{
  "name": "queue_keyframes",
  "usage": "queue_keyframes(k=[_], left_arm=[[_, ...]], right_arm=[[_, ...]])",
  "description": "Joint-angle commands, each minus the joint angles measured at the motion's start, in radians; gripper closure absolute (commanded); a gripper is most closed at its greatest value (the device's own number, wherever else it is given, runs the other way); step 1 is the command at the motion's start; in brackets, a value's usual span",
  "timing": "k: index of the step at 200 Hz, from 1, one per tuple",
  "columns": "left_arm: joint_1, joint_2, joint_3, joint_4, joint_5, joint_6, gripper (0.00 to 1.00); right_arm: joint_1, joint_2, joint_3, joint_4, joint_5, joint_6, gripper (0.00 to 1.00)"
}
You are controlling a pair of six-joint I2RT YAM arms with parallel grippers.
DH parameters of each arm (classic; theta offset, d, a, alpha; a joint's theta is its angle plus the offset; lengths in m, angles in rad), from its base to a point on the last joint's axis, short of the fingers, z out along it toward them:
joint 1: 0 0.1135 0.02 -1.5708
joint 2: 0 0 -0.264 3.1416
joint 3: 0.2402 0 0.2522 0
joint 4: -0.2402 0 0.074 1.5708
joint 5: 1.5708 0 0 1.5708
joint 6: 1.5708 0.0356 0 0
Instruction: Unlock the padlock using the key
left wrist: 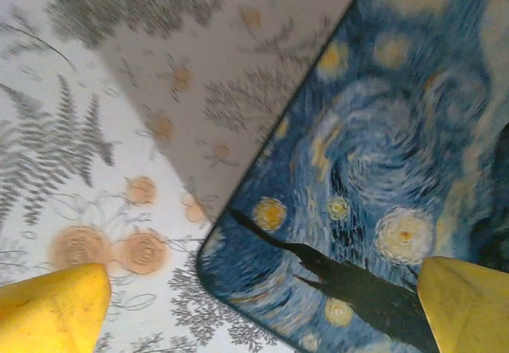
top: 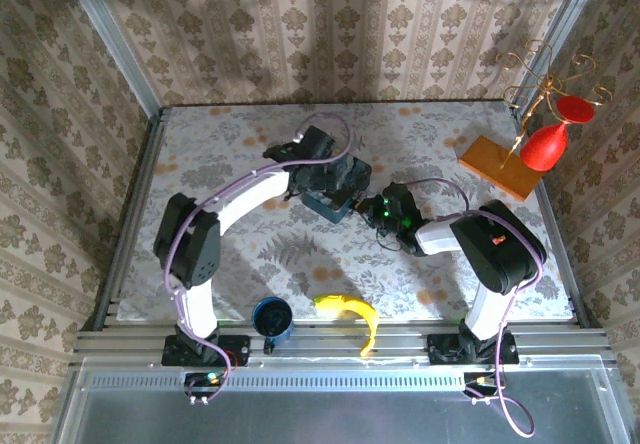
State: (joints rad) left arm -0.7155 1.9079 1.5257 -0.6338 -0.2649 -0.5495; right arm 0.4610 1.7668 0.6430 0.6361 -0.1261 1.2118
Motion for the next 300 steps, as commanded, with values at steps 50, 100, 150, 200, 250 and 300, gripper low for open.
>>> queue_keyframes(k=[50, 100, 150, 200, 250, 300], left_arm=[[0.001, 0.079, -0.065, -0.129, -0.099, 0.022, 0.0], [0.019, 0.063, -0.124, -0.126, -0.111, 0.025, 0.0], [0.032, 0.045, -0.157, -0.114, -0.11, 0.024, 0.0], [0.034, 0.049, -0.144, -0.115, -0.104, 0.027, 0.0], [0.04, 0.047, -0.14, -0.121, -0.107, 0.03, 0.0], [0.05, 0.04, -0.142, -0.119, -0.111, 0.035, 0.0]], right_arm=[[-0.067, 0.017, -0.019, 0.128, 0.01, 0.048, 1.0], [-0.105, 0.047, 0.018, 0.146, 0.001, 0.057, 1.0], [-0.124, 0.063, 0.066, 0.039, 0.03, -0.008, 1.0], [-0.085, 0.05, 0.229, -0.282, 0.018, -0.214, 1.0], [-0.109, 0.047, 0.415, -0.731, 0.005, -0.442, 1.0], [-0.101, 0.014, 0.384, -0.698, 0.124, -0.528, 1.0]])
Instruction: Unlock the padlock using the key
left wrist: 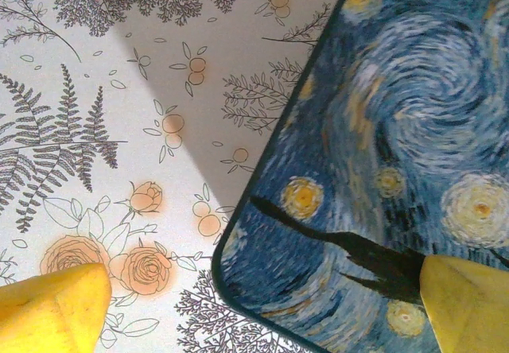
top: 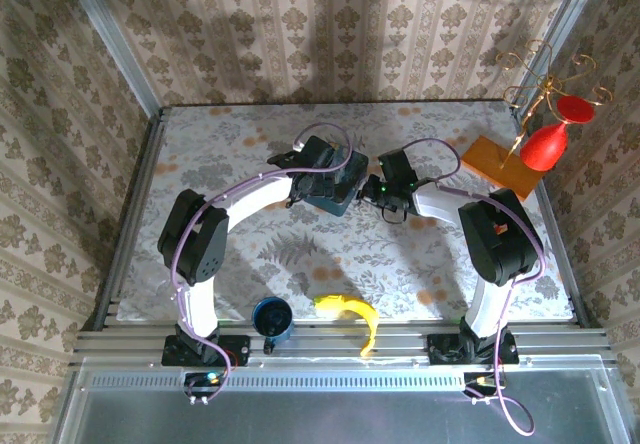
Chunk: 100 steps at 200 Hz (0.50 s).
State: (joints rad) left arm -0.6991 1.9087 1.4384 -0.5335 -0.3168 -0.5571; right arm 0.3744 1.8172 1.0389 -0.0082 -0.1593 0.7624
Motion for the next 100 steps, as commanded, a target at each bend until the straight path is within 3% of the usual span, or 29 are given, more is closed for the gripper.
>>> queue_keyframes(k=[1, 43, 100], left_arm=[[0.034, 0.039, -0.055, -0.219, -0.058, 0.043, 0.0], [0.035, 0.038, -0.053, -0.221, -0.06, 0.042, 0.0], [0.036, 0.044, -0.056, -0.221, -0.056, 0.043, 0.0]], right_arm=[[-0.013, -0.036, -0.012, -0.051, 0.159, -0.079, 1.0], [0.025, -0.022, -0.063, 0.082, 0.256, -0.038, 1.0], [0.031, -0.041, -0.181, 0.329, 0.391, 0.157, 1.0]])
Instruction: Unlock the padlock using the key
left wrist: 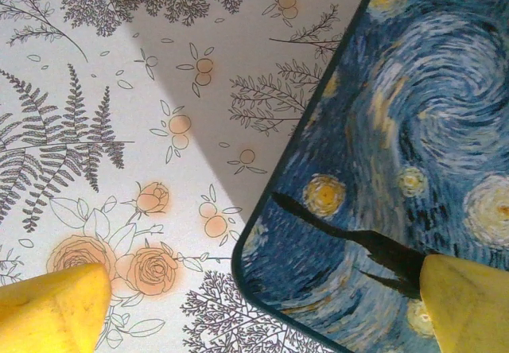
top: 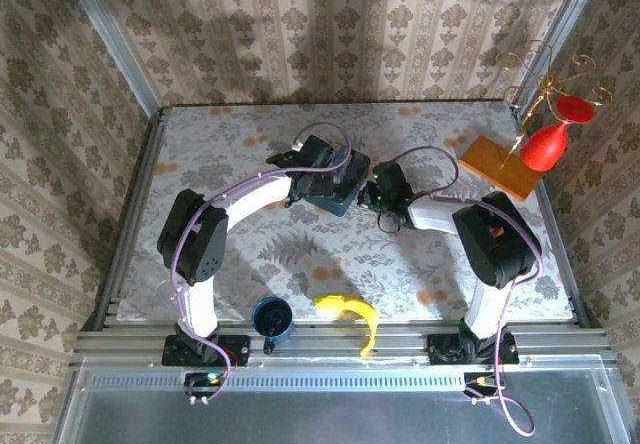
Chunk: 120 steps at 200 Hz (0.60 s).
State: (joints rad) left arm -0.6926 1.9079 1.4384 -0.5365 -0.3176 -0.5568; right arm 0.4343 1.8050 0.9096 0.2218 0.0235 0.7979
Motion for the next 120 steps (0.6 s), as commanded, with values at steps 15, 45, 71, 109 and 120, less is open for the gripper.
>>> queue_keyframes(k=[15, 45, 71, 109, 120], left_arm=[[0.03, 0.048, -0.056, -0.215, -0.054, 0.044, 0.0], [0.03, 0.051, -0.058, -0.212, -0.05, 0.045, 0.0], [0.032, 0.052, -0.061, -0.212, -0.047, 0.048, 0.0], [0.047, 0.026, -0.08, -0.21, -0.057, 0.051, 0.0], [0.054, 0.012, -0.093, -0.194, -0.052, 0.053, 0.0]], right_arm=[[-0.029, -0.015, -0.062, 0.166, 0.216, 0.172, 1.0], [-0.029, 0.03, -0.061, 0.275, 0.221, 0.245, 1.0], [-0.032, 0.059, -0.038, 0.31, 0.215, 0.267, 1.0], [-0.033, 0.018, -0.021, 0.237, 0.189, 0.222, 1.0], [-0.035, -0.012, -0.031, 0.2, 0.178, 0.199, 1.0]])
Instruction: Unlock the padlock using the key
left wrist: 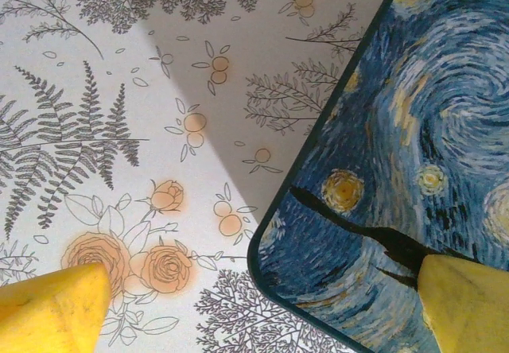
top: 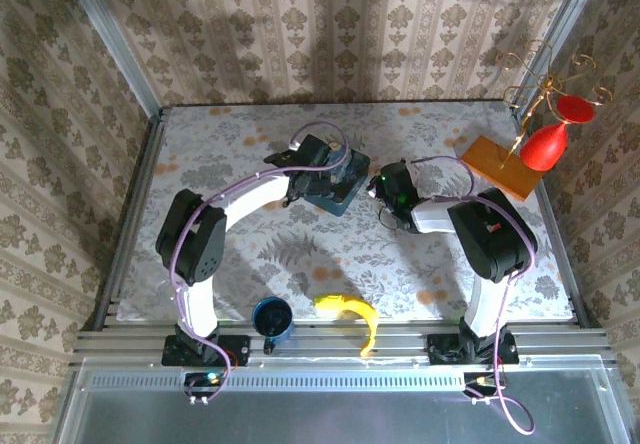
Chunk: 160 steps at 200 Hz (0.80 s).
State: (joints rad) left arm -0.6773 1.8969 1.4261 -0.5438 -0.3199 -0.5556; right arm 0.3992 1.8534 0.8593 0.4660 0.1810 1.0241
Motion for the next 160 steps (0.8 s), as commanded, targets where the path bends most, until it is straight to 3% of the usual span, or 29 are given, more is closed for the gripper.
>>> queue_keyframes(k=[1, 31, 86, 125, 160], left_arm=[[0.039, 0.022, -0.083, -0.186, -0.049, 0.052, 0.0], [0.062, -0.017, -0.108, -0.137, -0.024, 0.073, 0.0], [0.125, -0.113, -0.102, -0.05, 0.026, 0.132, 0.0], [0.162, -0.184, -0.096, -0.035, 0.099, 0.109, 0.0], [0.189, -0.254, -0.129, -0.031, 0.162, 0.061, 0.0]], right_arm=[[0.0, -0.062, 0.018, -0.047, 0.02, -0.028, 1.0], [-0.001, -0.207, -0.051, -0.16, -0.001, -0.1, 1.0], [-0.009, -0.453, -0.018, -0.647, -0.2, -0.282, 1.0], [-0.044, -0.471, 0.071, -0.921, -0.393, -0.411, 1.0], [-0.064, -0.367, 0.196, -1.118, -0.373, -0.542, 1.0]])
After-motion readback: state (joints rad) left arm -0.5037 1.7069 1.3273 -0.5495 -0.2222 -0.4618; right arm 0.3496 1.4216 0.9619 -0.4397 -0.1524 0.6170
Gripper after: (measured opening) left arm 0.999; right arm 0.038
